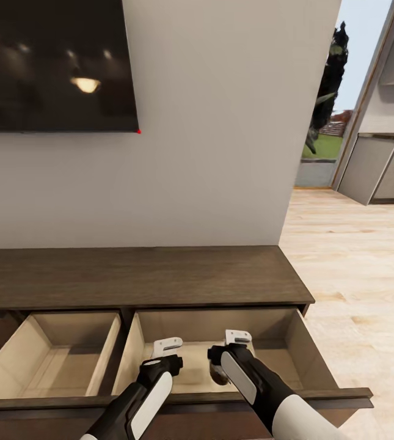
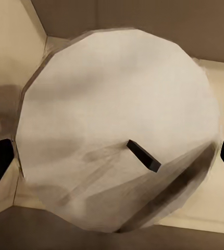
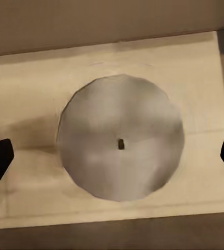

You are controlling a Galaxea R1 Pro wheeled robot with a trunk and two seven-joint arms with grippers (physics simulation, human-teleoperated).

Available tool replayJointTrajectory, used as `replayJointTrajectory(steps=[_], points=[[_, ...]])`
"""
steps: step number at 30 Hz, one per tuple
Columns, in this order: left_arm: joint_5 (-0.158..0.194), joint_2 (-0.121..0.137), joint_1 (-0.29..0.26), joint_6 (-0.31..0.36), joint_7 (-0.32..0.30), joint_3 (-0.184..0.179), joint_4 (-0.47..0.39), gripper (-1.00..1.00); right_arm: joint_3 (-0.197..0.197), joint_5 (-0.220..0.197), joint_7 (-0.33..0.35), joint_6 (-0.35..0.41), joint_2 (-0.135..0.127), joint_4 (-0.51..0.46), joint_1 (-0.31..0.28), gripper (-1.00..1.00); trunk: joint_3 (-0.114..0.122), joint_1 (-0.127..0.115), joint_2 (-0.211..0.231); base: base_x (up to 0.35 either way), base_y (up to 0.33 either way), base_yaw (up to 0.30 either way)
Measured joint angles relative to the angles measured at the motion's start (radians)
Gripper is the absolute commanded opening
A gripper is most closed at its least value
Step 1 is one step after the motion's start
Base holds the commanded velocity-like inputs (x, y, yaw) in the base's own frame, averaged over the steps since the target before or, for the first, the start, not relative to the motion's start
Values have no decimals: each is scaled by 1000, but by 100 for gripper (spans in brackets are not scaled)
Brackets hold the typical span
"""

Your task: Place each of the two pumpkins and all three candles from the living room inside a cabinet in the living room (use any cabinet), then make sure every cabinet is closed, and position the cauldron so it is next to a table in the living room.

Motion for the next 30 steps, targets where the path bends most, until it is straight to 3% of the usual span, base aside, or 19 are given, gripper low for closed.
replayJointTrajectory(steps=[11,28,30], points=[[1,0,0,0,1,-3,-4,100,0,-2,-1,0,0,0,-1,100,0,0,0,0,0,0],[12,6,0,13,2,3,-21,100,0,-5,-9,12,-8,0,-1,100,53,-65,119,0,-1,0],[23,17,-6,2,-9,-8,-32,100,11,-17,2,0,1,-11,-12,100,53,-65,119,0,-3,0]])
